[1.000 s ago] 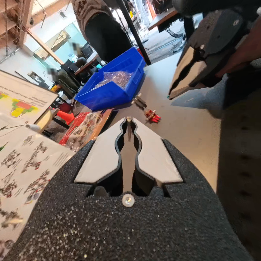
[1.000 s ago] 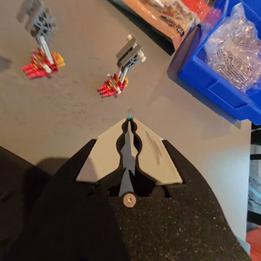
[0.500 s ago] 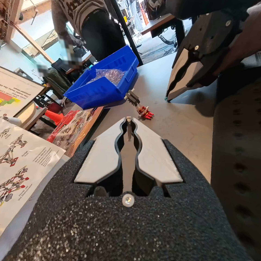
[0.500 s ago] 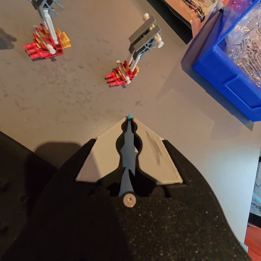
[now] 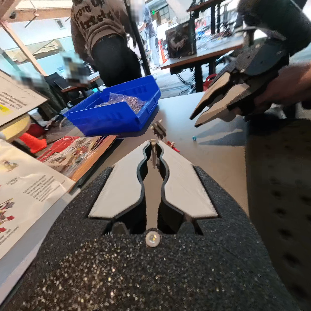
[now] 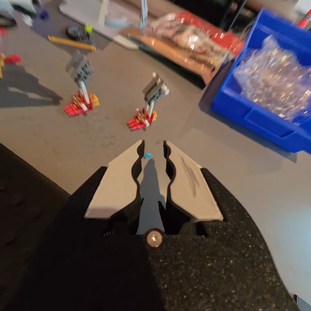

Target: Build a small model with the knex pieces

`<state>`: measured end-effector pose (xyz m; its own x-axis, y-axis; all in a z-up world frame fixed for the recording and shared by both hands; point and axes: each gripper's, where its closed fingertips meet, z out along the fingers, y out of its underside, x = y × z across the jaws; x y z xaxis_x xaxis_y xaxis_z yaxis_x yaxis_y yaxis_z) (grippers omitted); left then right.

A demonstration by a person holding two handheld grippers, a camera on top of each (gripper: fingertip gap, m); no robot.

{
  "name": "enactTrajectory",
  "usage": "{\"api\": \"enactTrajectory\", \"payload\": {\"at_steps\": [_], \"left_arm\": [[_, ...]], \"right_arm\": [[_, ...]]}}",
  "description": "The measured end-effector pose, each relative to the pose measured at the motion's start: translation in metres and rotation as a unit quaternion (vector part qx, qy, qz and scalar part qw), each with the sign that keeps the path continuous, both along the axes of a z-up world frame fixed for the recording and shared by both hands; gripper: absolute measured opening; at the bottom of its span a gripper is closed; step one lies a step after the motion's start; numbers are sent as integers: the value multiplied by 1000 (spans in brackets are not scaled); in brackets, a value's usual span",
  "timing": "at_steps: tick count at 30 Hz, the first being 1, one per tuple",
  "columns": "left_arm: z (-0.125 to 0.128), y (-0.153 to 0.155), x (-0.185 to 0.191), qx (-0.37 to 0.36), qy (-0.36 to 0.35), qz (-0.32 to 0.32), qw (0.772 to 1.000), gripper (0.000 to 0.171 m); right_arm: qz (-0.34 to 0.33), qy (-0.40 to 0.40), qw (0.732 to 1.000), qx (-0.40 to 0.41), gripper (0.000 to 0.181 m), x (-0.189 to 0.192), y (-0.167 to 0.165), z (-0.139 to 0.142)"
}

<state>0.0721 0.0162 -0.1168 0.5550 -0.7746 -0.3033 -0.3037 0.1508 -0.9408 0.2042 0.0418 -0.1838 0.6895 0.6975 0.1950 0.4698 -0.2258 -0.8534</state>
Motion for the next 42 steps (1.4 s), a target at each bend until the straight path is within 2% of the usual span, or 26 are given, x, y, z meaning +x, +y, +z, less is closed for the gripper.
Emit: {"api": "enactTrajectory", "payload": {"at_steps": [3, 7, 9, 11, 15, 20, 24, 27, 36, 39, 40, 42], "left_arm": [[6, -1, 1, -11, -29, -27, 999, 5], [10, -5, 8, -2, -30, -62, 998, 5], [10, -7, 12, 42, 9, -56, 998, 5], [9, -7, 15, 98, 65, -37, 992, 4], [6, -11, 24, 199, 158, -10, 967, 5], [6, -7, 24, 232, 190, 9, 954, 4], [9, -7, 24, 252, 199, 24, 947, 4], [9, -4, 25, 264, 208, 32, 941, 4], [22, -7, 26, 288, 194, 18, 938, 5], [24, -12, 28, 291, 184, 7, 939, 4], [25, -14, 28, 288, 175, 0, 941, 4], [29, -19, 29, 283, 156, -15, 946, 5]], "right_arm": [[35, 30, 997, 65, 21, -22, -19, 30], [120, 79, 987, 76, 21, -74, -46, 65], [148, 120, 980, 47, 21, -96, -51, 79], [142, 155, 977, 20, 20, -106, -44, 87], [152, 189, 968, -58, 15, -121, -40, 81], [153, 209, 959, -111, 12, -122, -40, 76], [153, 219, 956, -120, 10, -121, -41, 78], [166, 221, 954, -115, 0, -123, -42, 80], [188, 260, 943, -95, 0, -121, -42, 92], [175, 263, 946, -78, 0, -114, -38, 96], [171, 275, 943, -70, 1, -109, -36, 101], [174, 285, 940, -73, 27, -102, -33, 103]]}}
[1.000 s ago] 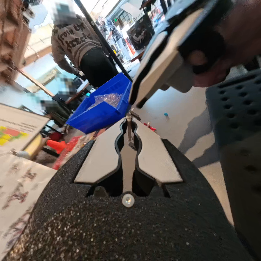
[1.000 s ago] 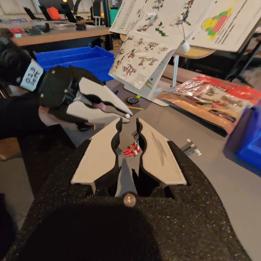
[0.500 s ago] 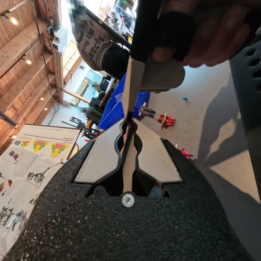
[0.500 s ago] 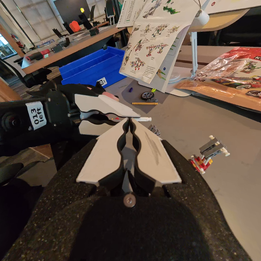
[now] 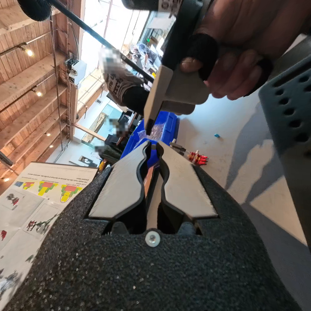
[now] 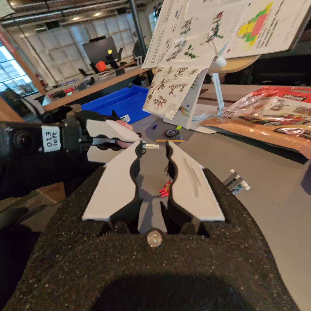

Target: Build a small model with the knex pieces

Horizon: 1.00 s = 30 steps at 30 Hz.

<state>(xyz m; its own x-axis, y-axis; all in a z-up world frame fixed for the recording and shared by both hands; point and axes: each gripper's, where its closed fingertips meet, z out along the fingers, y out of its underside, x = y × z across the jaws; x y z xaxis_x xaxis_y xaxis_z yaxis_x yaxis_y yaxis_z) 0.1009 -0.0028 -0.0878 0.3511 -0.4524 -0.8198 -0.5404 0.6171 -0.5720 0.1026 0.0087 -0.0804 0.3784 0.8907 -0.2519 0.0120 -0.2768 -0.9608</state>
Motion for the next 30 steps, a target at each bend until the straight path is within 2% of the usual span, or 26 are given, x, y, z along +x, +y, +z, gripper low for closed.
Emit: {"api": "enactTrajectory", "payload": {"at_steps": [1, 6, 8, 10, 11, 14, 15, 18, 30], "left_arm": [[3, -4, 1, -5, -10, -13, 1000, 5], [22, -32, 5, -20, -56, -86, 994, 5], [29, -43, 7, -33, -77, -115, 990, 4], [36, -52, 7, -38, -91, -133, 986, 4], [38, -56, 7, -41, -96, -144, 984, 4], [42, -67, 10, -58, -110, -172, 977, 5], [41, -68, 11, -66, -111, -176, 976, 5], [39, -69, 12, -82, -116, -187, 972, 5], [41, -78, 17, -105, -130, -218, 962, 5]], "right_arm": [[21, 1, 1000, -10, 33, 0, -3, -2], [127, 59, 988, -58, 31, -5, -21, 1], [185, 102, 976, -57, 26, -6, -36, 10], [229, 122, 964, -56, 7, -6, -51, 14], [237, 118, 963, -52, 0, -7, -55, 12], [244, 141, 959, -38, 2, -5, -64, 15], [243, 150, 958, -43, 18, -4, -64, 17], [242, 175, 953, -43, 21, 3, -66, 21], [267, 189, 944, -36, 8, 5, -75, 27]]}}
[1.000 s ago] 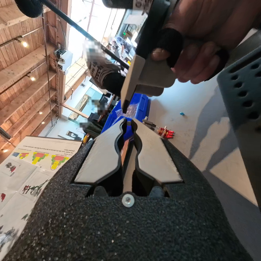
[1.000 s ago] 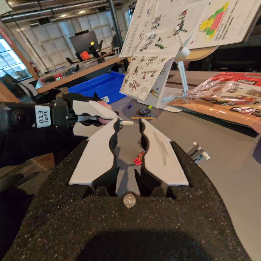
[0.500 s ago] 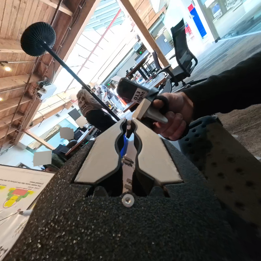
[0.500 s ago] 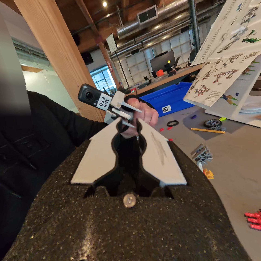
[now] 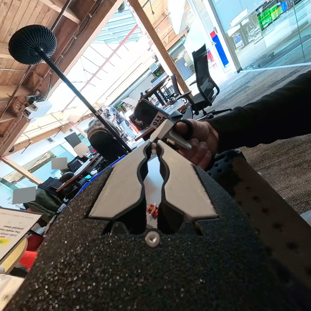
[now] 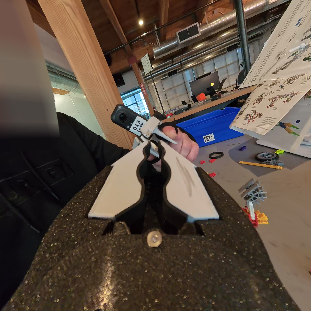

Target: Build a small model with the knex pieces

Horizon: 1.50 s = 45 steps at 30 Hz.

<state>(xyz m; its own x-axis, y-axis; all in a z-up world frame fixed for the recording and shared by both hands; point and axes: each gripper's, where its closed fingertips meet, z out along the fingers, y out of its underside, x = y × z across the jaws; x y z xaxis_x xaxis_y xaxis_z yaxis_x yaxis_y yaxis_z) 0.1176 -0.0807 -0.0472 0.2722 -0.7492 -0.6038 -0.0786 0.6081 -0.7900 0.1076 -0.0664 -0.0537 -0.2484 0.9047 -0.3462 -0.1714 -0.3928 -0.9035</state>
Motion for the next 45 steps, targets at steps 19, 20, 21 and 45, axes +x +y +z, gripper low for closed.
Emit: {"api": "enactTrajectory", "payload": {"at_steps": [19, 20, 21, 45], "left_arm": [[-6, 22, -6, -55, -4, 13, 998, 6], [-9, 28, -7, -59, 2, 24, 998, 6], [-11, 34, -10, -64, 5, 37, 997, 8], [-111, 114, -35, -100, 240, 153, 954, 47]], "right_arm": [[-58, -6, 997, 42, 4, -1, 14, 3], [-69, -11, 997, 41, 4, -2, 20, 1], [-82, -17, 996, 41, 4, -2, 26, -1], [-204, -227, 952, -13, 5, -28, 107, -87]]}}
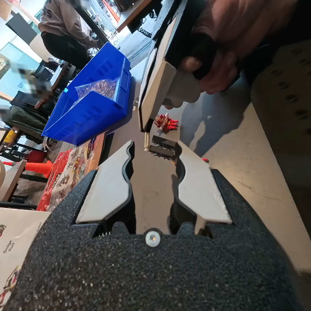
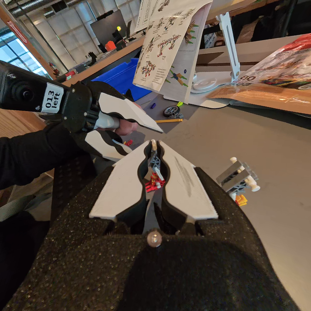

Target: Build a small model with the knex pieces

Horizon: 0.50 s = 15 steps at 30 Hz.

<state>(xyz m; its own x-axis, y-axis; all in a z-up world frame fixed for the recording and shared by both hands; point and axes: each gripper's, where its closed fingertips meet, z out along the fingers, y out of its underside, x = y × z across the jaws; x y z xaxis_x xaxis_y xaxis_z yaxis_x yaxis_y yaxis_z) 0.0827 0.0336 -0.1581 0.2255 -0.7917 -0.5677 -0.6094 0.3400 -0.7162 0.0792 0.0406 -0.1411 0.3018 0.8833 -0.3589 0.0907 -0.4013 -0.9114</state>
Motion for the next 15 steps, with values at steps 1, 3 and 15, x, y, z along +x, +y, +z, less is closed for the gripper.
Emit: {"api": "enactTrajectory", "payload": {"at_steps": [1, 3, 15], "left_arm": [[0, 0, 0, 2, 2, 0, 1000, 45], [-3, -1, 0, 1, 5, -4, 1000, 39], [-1, -1, -3, 5, 10, 5, 1000, 47]], "right_arm": [[1, 3, 1000, -4, 5, 0, 0, 0], [-1, -4, 1000, -8, 5, 0, 1, -3], [21, 0, 1000, -14, 5, -6, 0, 7]]}}
